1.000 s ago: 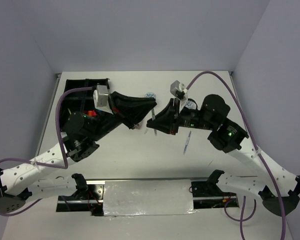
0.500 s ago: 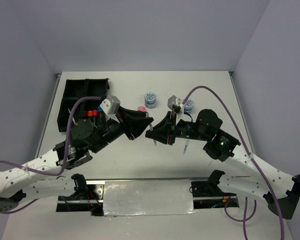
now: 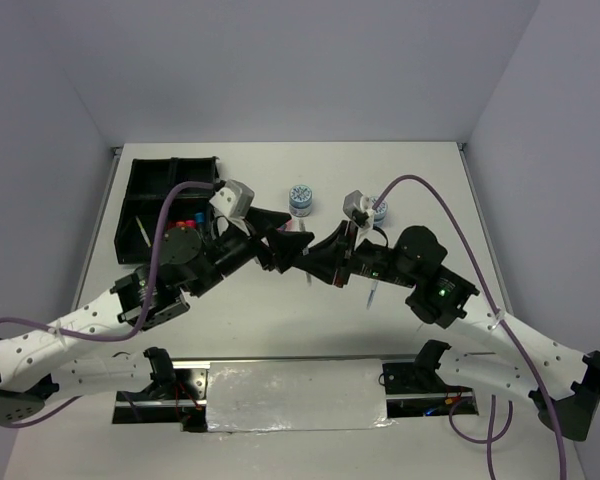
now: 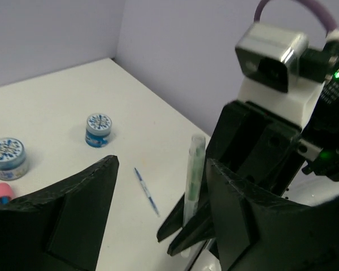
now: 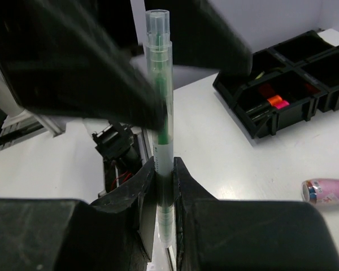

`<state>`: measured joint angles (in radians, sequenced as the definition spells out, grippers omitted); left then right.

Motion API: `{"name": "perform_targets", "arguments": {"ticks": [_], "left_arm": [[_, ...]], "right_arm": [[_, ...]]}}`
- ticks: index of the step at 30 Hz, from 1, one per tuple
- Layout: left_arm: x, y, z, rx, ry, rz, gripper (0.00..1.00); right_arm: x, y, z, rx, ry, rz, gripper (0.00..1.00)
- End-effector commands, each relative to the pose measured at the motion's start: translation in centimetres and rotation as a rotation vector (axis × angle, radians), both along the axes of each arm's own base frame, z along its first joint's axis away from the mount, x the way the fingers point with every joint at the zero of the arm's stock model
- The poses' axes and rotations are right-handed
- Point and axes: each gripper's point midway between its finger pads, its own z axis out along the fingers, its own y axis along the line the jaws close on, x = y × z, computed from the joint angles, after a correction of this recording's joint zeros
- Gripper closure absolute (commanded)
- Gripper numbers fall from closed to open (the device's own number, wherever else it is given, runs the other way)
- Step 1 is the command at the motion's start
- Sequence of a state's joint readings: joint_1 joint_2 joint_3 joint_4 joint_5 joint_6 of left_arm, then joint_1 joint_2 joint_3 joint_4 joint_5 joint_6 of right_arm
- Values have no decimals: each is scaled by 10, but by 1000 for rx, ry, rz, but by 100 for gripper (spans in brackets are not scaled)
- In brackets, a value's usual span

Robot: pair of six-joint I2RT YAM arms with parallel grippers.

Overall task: Sort the stationery into containers
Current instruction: Close the pen cap on the pen, then place the pen in the storage box.

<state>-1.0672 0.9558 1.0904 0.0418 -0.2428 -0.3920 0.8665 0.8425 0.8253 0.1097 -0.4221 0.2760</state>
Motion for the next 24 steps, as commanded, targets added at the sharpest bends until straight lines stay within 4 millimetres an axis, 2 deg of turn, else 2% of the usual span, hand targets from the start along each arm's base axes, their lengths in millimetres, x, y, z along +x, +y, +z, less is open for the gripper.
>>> {"name": "perform_targets", "arguments": {"ticks": [1, 3, 6, 7, 8, 9, 10, 11, 13, 14, 15, 16, 17, 18, 19, 20, 21, 22, 23, 24], "left_arm": [[-7, -5, 0, -54, 16, -52, 26], [-12, -10, 0, -80, 25, -91, 28], [-9, -17, -13, -49, 51, -92, 45], [-7, -18, -13, -42, 49, -88, 61], [-4, -17, -14, -35, 50, -71, 72], [0, -17, -15, -21, 56, -55, 92], [5, -15, -15, -10, 48, -35, 99], [9, -12, -15, -3, 46, -15, 100], [24, 0, -11, 23, 28, 65, 100], [34, 5, -15, 48, 35, 112, 100], [48, 20, -20, 99, 54, 197, 100], [73, 42, -27, 150, 64, 300, 100], [87, 58, -33, 194, 83, 370, 100], [107, 73, -41, 239, 110, 446, 100], [135, 112, -57, 287, 166, 548, 100], [153, 130, -71, 321, 208, 600, 100], [175, 174, -77, 350, 229, 716, 100], [186, 199, -84, 383, 244, 795, 100], [200, 222, -103, 445, 285, 882, 100], [209, 246, -106, 468, 307, 951, 100]], "right_arm": [[10, 0, 31, 58, -37, -54, 100], [15, 4, 33, 54, -28, -66, 100], [11, 8, 38, 65, -40, -31, 100], [9, 8, 40, 73, -44, -20, 100], [8, 8, 40, 81, -46, -15, 100], [7, 7, 40, 85, -48, -18, 100], [8, 6, 38, 83, -51, -23, 100], [10, 6, 32, 72, -42, -34, 97], [15, 4, 24, 56, -34, -48, 56], [21, 3, 12, 36, -13, -74, 31], [29, 0, 3, 21, 17, -106, 1], [47, -11, -6, 6, 47, -179, 0], [58, -19, -29, -36, 112, -231, 0], [71, -29, -42, -42, 177, -301, 0], [79, -39, -58, -72, 233, -354, 0], [91, -55, -72, -83, 274, -429, 0], [96, -67, -89, -116, 337, -500, 0], [98, -74, -96, -127, 354, -529, 0], [97, -79, -96, -121, 351, -544, 0], [95, -80, -98, -126, 347, -543, 0]]}}
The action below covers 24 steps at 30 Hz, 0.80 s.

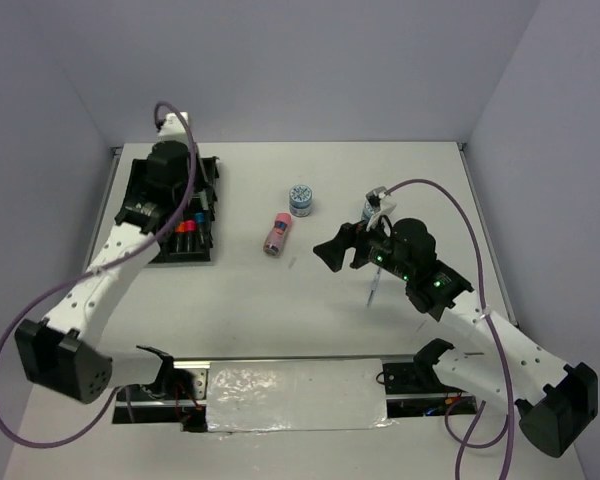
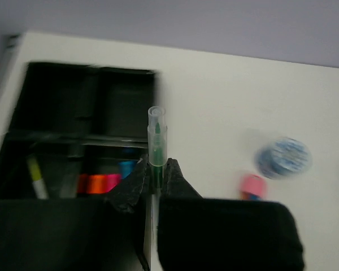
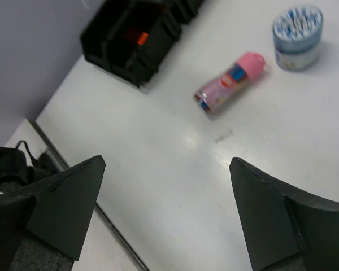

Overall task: Sort the stationery into containers
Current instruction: Place the pen in the storage box.

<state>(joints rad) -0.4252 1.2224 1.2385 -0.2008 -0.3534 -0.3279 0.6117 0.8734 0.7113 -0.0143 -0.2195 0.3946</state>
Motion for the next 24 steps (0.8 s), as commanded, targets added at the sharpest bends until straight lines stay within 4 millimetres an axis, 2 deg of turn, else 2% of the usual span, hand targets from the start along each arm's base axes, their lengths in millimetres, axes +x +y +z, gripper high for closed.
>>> {"name": "perform_targets", "arguments": {"ticks": [1, 2, 3, 4, 5, 6, 8, 9, 13, 14, 16, 17, 21, 22, 24], "left_arm": [[27, 114, -31, 147, 131, 305, 100], [31, 134, -53, 151, 206, 367, 100], [34, 175, -59, 82, 229, 479, 100], [36, 194, -70, 37, 262, 503, 100], [40, 201, -86, -2, 310, 495, 100], [38, 225, -91, -17, 314, 557, 100], [42, 240, -94, -15, 266, 583, 100], [43, 246, -96, -3, 255, 587, 100], [46, 253, -129, -38, 307, 610, 100], [43, 252, -144, -46, 329, 611, 100], [44, 256, -152, -73, 318, 629, 100], [39, 257, -162, -73, 333, 643, 100], [39, 262, -171, -70, 334, 673, 99], [41, 263, -175, -72, 334, 671, 96], [42, 262, -180, -86, 347, 680, 82]], "right_arm": [[-5, -18, -9, -8, 51, -73, 0], [-8, -19, -10, -12, 49, -64, 0], [-8, -21, -12, -23, 49, -73, 0], [-9, -23, -17, -36, 65, -78, 0], [-10, -25, -19, -40, 64, -79, 0], [-12, -24, -21, -40, 67, -68, 0], [-19, -19, -24, -28, 73, -22, 0], [-22, -17, -25, -23, 71, -3, 0], [-27, -15, -25, -15, 61, 29, 0], [-29, -14, -24, -12, 58, 38, 0], [-30, -15, -21, -10, 49, 44, 0], [-31, -15, -21, -13, 46, 44, 0], [-32, -18, -14, -7, 24, 40, 0], [-34, -17, -12, -2, 16, 43, 0], [-33, -18, -11, -2, 12, 37, 0]]}}
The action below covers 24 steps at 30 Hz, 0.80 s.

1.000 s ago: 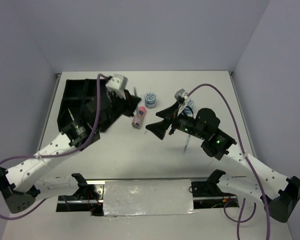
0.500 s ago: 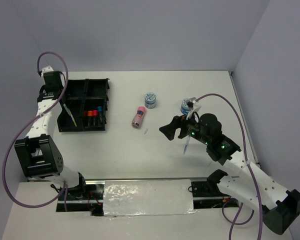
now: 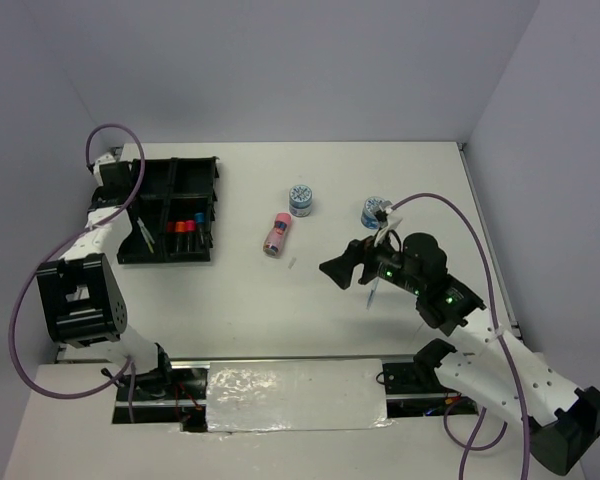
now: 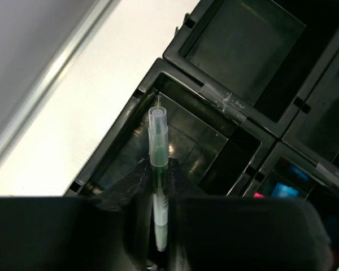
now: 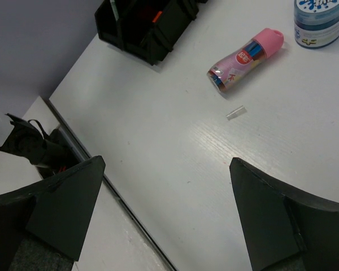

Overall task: Sort the stationery into containers
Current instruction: Place the pen in the storage box.

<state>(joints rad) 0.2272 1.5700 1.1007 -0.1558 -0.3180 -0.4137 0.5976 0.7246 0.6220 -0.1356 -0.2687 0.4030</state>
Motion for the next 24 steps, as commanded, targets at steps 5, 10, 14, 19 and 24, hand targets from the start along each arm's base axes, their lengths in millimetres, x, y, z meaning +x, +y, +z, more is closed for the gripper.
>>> {"name": "perform_targets", "arguments": {"ticks": [5, 10, 14, 19, 24], "left_arm": [[8, 14, 2, -6, -52, 86, 38], [8, 12, 39, -13, -122, 71, 1], [4, -8, 83, -47, -194, -21, 1], [-24, -21, 141, 2, -195, 90, 1], [-64, -57, 192, -2, -367, -57, 1]], "right_arm": [[6, -2, 13, -3, -40, -17, 0], [18, -9, 1, -38, 18, -85, 0], [33, -27, -24, -103, 124, -213, 0], [45, -62, -51, -182, 276, -453, 0], [43, -99, -75, -239, 364, -680, 0]]}}
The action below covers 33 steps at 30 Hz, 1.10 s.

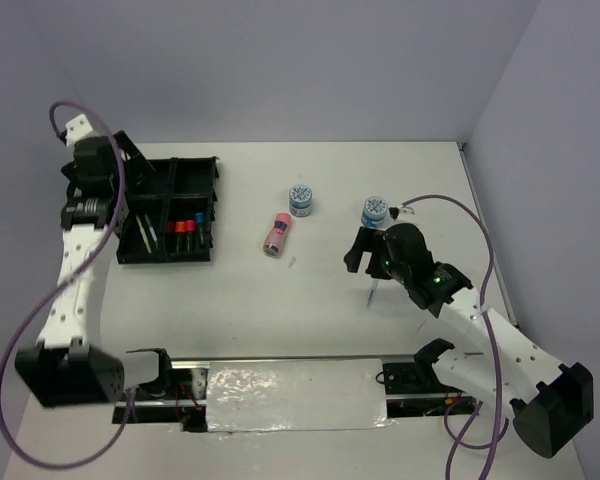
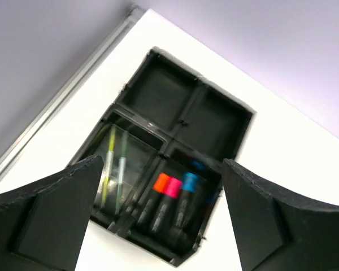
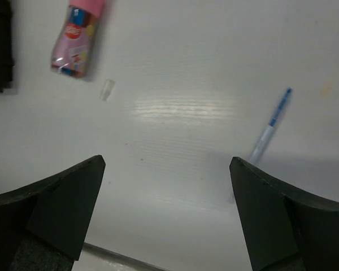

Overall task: Sort the stationery into containers
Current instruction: Place the pen in the storage box, then pick up the pen cap from the center of the board.

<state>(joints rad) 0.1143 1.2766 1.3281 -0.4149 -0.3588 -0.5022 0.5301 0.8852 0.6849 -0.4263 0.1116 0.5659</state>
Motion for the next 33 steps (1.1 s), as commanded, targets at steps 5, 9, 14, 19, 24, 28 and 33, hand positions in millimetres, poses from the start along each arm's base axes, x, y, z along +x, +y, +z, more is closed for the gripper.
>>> {"name": "perform_targets", "arguments": {"ticks": [5, 9, 14, 19, 24, 28, 33], "left_arm": [[-75, -21, 23, -54, -293, -15, 1], [-73, -38, 14, 20, -188, -118, 1], [-69, -58, 13, 65, -128, -202, 1], [-67, -97, 9, 63, -143, -399, 1], [-62, -189, -30, -39, 10, -697, 1], [-83, -281, -67, -13, 143, -893, 2], [-74, -341, -129, -17, 277, -1025, 18]], "right_arm": [[0, -58, -20, -140, 94, -340, 0], [2, -67, -41, -192, 154, -392, 1], [11, -44, -54, -121, 195, -328, 5], [18, 4, -32, -38, 127, -72, 15], [33, -27, 2, -143, 80, -255, 8], [25, -33, 23, -103, 25, -259, 7], [3, -38, 39, -81, -3, -212, 8]]}}
